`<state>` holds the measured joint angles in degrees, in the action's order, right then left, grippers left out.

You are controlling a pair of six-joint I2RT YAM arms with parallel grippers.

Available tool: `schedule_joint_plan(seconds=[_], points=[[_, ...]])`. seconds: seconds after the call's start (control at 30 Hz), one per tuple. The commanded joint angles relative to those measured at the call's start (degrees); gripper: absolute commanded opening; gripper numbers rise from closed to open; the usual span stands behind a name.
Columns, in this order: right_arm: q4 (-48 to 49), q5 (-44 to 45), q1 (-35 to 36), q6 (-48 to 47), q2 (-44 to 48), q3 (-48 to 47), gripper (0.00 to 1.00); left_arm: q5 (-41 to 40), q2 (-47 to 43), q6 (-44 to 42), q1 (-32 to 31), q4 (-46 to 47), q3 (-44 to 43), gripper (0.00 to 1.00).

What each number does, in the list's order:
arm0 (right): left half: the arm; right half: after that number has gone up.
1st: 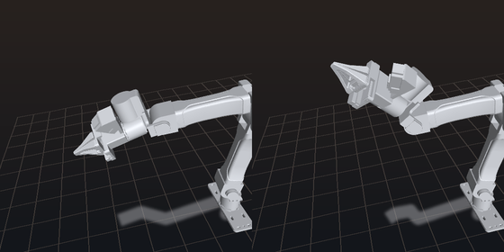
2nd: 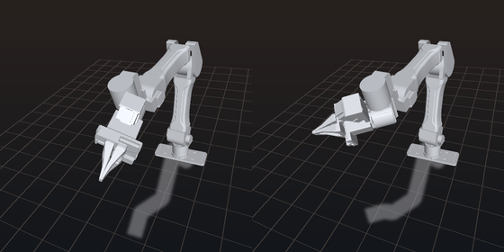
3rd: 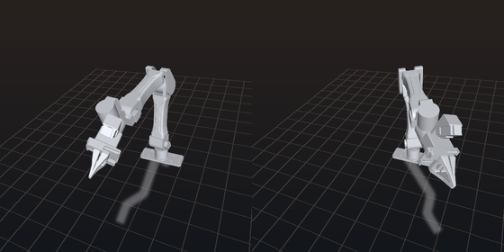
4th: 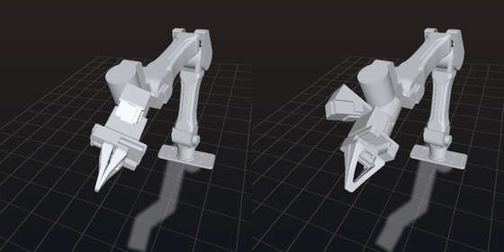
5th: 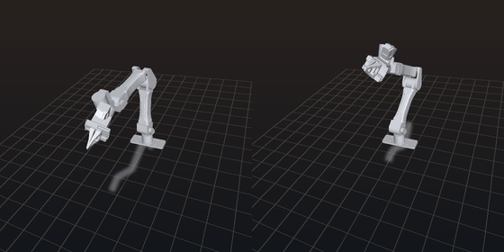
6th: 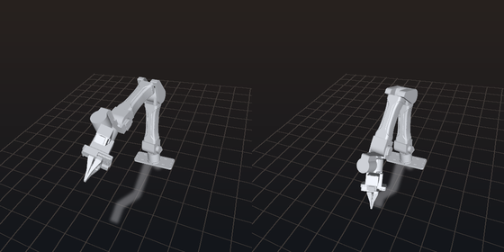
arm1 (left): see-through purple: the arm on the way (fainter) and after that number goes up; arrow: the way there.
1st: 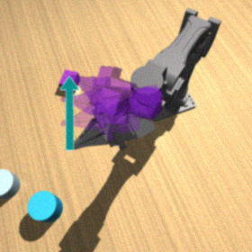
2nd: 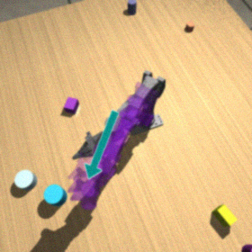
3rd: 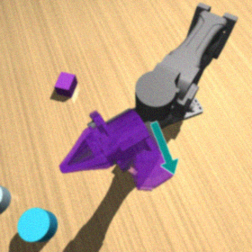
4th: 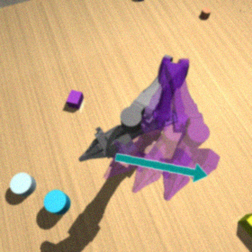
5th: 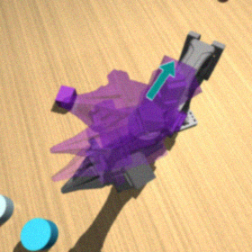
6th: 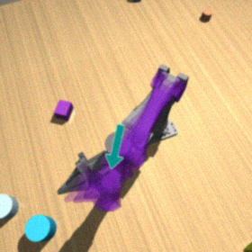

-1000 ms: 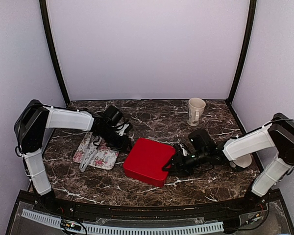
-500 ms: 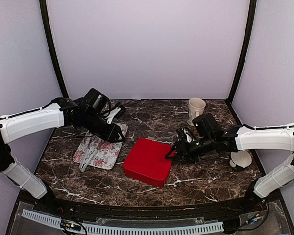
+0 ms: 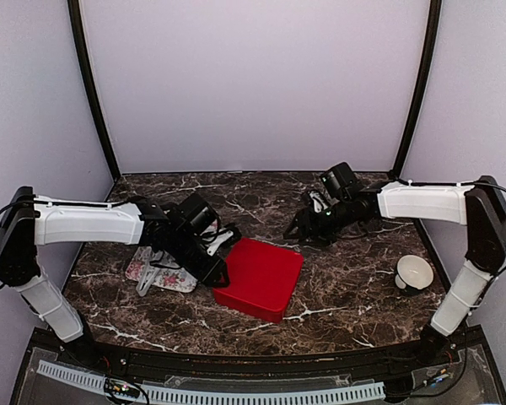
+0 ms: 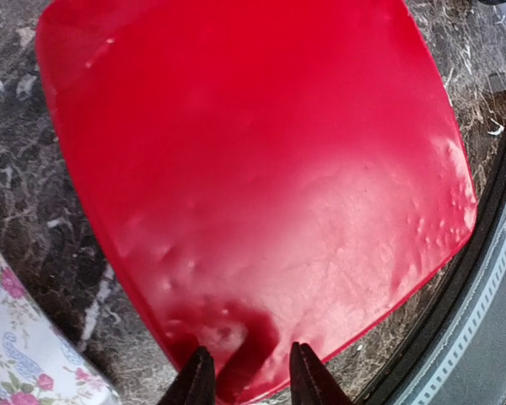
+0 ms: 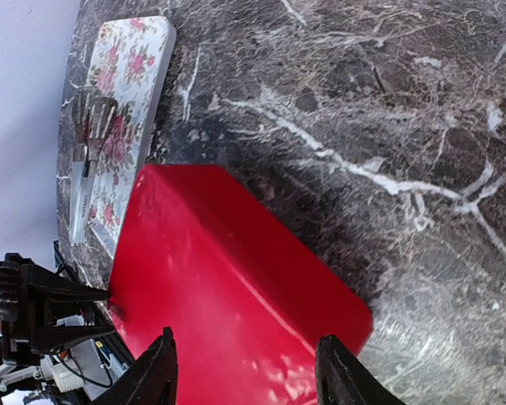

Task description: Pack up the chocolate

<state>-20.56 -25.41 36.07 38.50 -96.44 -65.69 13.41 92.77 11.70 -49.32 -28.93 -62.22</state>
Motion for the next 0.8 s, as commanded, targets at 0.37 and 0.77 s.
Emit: schedule_joint_plan(seconds=[0.37,0.77], points=[[1.4,-5.7,-1.2,-6.7,-9.2,-1.5,0.52,6.0,-15.1,3.9,-0.2,-3.7,12.9,0.33],[15.4,-11.4,1.8,4.8,2.4,19.5,0.45,4.2,-1.2,10.2,2.5,7.0,7.3,0.32]])
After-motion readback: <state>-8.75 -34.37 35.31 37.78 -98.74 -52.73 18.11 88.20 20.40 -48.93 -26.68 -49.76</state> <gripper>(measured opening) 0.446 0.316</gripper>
